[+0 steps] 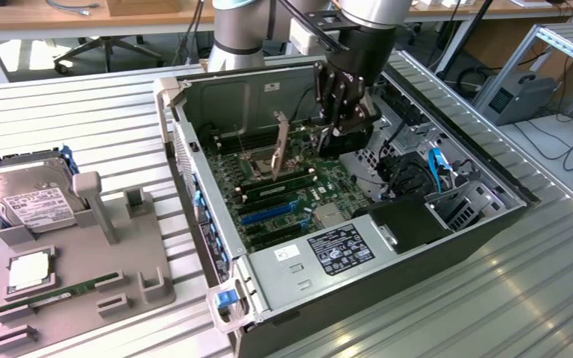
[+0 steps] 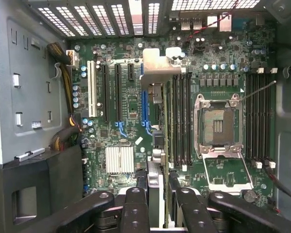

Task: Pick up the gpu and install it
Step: 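Insert the gpu into the slot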

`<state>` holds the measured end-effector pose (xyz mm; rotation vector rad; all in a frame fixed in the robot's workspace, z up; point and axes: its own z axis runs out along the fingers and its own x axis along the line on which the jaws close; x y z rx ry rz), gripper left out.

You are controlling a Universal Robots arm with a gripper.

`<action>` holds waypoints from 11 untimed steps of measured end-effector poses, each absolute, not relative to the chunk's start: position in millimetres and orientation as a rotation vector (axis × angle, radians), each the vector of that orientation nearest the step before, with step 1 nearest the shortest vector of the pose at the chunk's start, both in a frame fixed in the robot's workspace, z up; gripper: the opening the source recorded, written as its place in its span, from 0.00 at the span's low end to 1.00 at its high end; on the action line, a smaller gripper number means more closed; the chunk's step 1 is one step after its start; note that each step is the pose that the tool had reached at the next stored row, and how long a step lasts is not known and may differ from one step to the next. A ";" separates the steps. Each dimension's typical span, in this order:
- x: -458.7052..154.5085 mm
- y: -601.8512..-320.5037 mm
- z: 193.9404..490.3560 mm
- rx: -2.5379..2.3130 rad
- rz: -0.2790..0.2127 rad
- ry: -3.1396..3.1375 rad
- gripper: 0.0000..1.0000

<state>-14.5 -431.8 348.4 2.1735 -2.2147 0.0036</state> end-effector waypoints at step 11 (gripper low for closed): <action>-15.3 -431.6 346.1 2.174 0.004 -2.215 0.27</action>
